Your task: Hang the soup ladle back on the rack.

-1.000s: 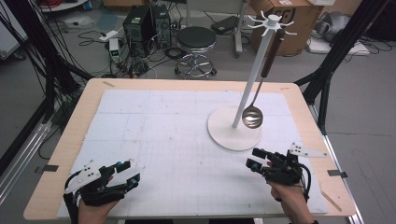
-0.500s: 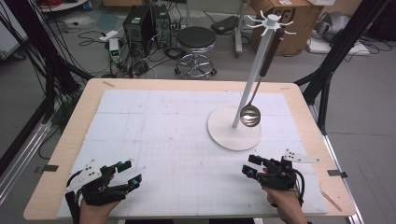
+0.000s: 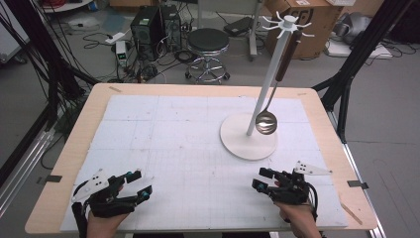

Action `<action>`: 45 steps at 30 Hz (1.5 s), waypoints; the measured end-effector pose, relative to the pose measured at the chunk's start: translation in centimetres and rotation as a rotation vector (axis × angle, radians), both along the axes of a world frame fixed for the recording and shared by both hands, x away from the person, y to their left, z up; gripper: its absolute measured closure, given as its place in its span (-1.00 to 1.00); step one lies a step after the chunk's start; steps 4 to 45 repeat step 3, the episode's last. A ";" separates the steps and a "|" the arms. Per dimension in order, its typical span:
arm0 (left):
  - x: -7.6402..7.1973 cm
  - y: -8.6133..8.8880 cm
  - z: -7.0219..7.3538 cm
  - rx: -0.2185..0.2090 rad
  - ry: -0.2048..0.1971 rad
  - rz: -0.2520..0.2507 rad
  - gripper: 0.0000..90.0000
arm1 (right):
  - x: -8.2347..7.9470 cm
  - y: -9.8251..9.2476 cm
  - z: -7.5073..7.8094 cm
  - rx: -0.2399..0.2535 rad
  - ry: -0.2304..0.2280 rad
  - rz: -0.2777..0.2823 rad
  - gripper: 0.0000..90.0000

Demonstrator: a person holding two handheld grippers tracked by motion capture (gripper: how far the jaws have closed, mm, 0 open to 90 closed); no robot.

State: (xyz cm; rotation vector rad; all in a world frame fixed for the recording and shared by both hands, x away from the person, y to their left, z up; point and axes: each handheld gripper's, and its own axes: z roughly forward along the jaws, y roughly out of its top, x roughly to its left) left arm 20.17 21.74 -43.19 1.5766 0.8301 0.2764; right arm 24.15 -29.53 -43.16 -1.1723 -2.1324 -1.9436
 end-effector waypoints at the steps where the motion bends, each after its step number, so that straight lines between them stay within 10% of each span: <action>1: 0.1 0.0 0.0 -0.001 0.002 -0.001 -0.36 | 0.0 0.0 0.0 0.002 0.000 -0.001 -0.46; 45: 0.1 0.0 -0.1 0.005 0.001 0.000 -0.36 | 0.0 0.1 0.0 0.005 -0.003 0.000 -0.50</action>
